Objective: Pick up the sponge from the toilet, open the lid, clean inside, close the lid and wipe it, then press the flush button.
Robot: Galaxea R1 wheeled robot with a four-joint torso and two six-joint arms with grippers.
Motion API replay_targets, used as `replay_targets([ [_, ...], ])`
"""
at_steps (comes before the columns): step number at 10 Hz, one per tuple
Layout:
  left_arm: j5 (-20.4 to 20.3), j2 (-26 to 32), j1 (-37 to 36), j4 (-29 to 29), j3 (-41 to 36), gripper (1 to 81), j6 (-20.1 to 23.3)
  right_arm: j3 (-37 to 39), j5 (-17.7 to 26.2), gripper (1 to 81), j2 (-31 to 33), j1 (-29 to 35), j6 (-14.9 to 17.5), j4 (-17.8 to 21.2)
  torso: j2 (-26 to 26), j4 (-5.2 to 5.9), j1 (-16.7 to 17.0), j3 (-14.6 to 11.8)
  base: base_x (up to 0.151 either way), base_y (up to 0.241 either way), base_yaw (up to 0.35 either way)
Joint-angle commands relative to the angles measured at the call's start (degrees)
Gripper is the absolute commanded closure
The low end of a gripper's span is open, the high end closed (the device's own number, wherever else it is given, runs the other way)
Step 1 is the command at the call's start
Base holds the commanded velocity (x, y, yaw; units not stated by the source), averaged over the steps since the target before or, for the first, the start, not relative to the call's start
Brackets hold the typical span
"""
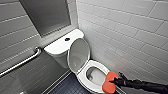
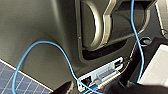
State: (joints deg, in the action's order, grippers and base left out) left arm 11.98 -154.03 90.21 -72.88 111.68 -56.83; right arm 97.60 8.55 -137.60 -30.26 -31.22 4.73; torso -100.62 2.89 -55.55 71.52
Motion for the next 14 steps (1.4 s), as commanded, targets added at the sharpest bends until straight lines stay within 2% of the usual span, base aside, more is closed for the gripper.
replay_targets([
  [1, 2.3, -1.5, 1.8, 0.3, 1.2, 1.0, 0.3, 7.6, 9.7, 81.1, -5.9, 11.6, -1.5, 0.3, 0.0, 0.0, 0.0, 0.0, 0.0, 0.0, 0.0],
  [4, 2.2, -3.4, 1.8, 0.3, 4.0, 1.0, 0.2, 11.6, 12.0, 81.1, -10.4, 15.8, -1.3, -0.2, 0.0, 0.0, 0.0, 0.0, 0.0, 0.0, 0.0],
  [5, 2.2, -3.7, 1.8, 0.3, 4.2, 1.0, 0.3, 11.7, 12.7, 81.1, -11.4, 17.1, -1.3, -1.0, 0.0, 0.0, 0.0, 2.9, 0.0, 0.0, 0.0],
  [8, 2.3, -3.7, 1.8, 0.3, 4.3, 1.0, 0.2, 12.2, 13.9, 81.1, -13.1, 20.6, -1.4, -1.3, 0.0, 0.0, 0.0, 6.0, 0.0, 0.0, 0.0],
  [9, 2.3, -3.9, 1.9, 0.3, 4.3, 1.0, 0.2, 12.6, 14.0, 81.1, -13.7, 21.2, -1.4, -1.4, 0.0, 0.0, 0.0, 4.1, 0.0, 0.0, 0.0],
  [11, 2.3, -4.2, 2.0, 0.3, 4.3, 1.0, 0.2, 16.1, 14.2, 81.1, -16.7, 21.8, -1.2, -2.2, 0.0, 0.0, 0.0, 5.2, 0.0, 0.0, 0.0],
  [14, 2.3, -5.0, 2.0, 0.4, 5.2, 1.0, 0.3, 20.1, 15.5, 81.1, -21.2, 23.3, -1.0, -4.1, 0.1, 0.0, -0.1, 5.2, 0.0, 0.0, 0.0],
])
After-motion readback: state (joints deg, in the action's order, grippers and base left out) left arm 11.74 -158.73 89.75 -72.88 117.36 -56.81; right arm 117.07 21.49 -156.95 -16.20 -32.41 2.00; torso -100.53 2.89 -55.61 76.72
